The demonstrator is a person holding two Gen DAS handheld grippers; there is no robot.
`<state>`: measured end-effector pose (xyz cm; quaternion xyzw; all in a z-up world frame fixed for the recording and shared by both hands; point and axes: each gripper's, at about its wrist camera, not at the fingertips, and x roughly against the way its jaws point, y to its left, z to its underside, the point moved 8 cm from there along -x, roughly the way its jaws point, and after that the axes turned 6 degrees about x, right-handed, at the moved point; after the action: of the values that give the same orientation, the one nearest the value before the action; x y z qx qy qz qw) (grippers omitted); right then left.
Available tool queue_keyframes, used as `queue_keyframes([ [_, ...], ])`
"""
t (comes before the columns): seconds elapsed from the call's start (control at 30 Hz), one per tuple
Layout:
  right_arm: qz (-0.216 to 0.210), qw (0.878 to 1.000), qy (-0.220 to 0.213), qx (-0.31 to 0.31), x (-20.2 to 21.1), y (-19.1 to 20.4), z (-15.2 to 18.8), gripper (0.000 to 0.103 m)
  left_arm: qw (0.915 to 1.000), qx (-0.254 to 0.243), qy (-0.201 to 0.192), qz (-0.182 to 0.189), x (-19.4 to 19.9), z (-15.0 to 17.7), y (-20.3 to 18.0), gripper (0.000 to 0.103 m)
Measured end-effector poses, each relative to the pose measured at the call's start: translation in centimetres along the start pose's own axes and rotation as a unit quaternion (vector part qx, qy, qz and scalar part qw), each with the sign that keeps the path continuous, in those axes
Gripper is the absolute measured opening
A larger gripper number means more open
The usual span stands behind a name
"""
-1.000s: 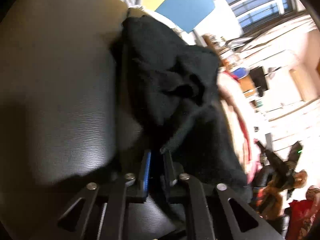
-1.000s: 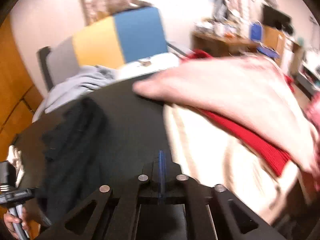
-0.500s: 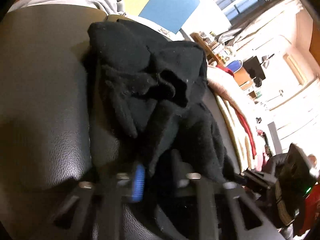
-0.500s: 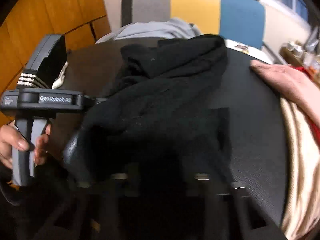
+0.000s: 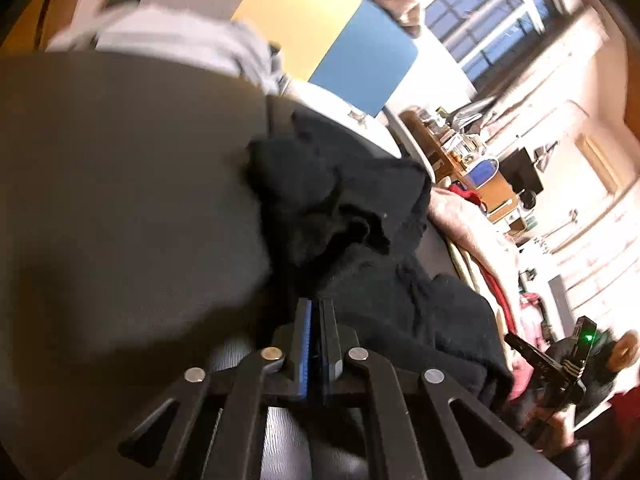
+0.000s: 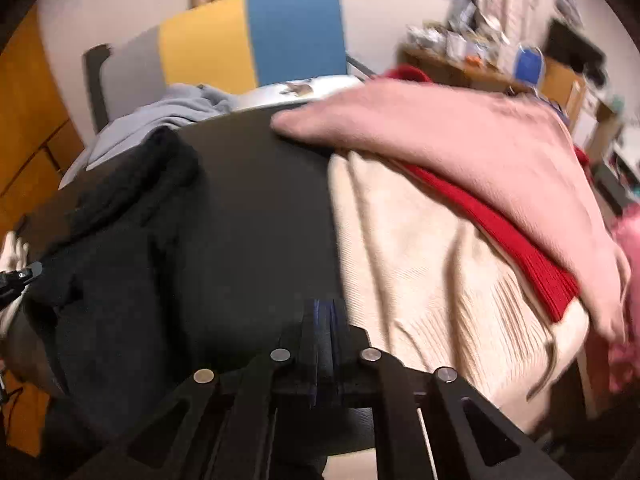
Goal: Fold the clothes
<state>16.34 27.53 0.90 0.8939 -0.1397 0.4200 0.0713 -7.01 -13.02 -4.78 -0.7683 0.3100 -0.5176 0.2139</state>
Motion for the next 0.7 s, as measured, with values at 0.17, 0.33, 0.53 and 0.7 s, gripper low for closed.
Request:
queue_keyframes([
  [0.17,-0.102,0.979,-0.066,0.165,-0.3,12.9,-4.7,0.078,0.9979,0.029,0.021,0.054,-0.4,2.1,0.1,0.017],
  [0.33,-0.182,0.934,-0.075,0.297,-2.4,27.6,-6.2,0.083,0.9963,0.04,0.037,0.067,-0.9,3.1,0.2,0.017],
  [0.53,-0.113,0.908,-0.061,0.398,-8.5,33.8,-7.1,0.076,0.9959,0.047,0.035,0.069,0.4,3.9,2.0,0.022],
  [0.7,-0.127,0.946,-0.049,0.294,-9.5,29.8,-11.2,0.007,0.9962,0.041,0.037,0.068,1.1,4.5,3.0,0.023],
])
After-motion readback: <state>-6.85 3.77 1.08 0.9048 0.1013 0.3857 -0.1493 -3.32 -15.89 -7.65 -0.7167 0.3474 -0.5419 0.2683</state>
